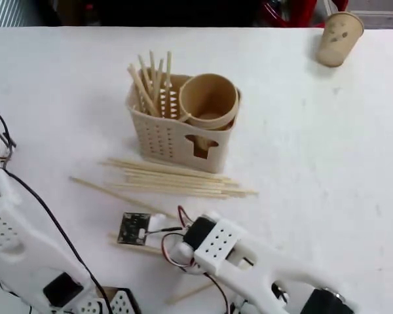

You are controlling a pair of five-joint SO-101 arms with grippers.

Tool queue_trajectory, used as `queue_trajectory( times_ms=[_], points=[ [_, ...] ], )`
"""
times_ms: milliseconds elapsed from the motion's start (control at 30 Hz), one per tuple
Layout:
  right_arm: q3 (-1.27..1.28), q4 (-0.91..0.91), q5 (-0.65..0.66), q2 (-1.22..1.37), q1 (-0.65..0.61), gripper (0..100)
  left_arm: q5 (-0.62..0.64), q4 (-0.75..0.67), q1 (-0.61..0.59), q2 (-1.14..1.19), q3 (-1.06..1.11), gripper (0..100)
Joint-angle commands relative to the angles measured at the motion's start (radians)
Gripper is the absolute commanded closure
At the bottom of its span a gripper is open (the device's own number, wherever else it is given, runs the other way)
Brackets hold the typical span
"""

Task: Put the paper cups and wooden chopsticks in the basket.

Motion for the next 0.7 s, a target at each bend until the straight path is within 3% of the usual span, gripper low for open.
queue_trajectory(
  times_ms=[0,200,267,667],
  points=[
    [-0.005,-0.031,0.025,0.067,-0.002,87.8,-0.009,-0.028,-0.047,0.041,-0.031,82],
    [-0.023,-0.073,0.025,0.134,0.039,94.1,-0.009,-0.028,-0.047,0.041,-0.031,82],
    [-0.044,-0.073,0.028,0.139,0.094,98.9,-0.009,-0.028,-0.047,0.041,-0.031,82],
    [-0.232,-0.067,0.261,0.139,0.476,98.2,-0.009,-0.026,-0.047,0.041,-0.031,82]
  ],
)
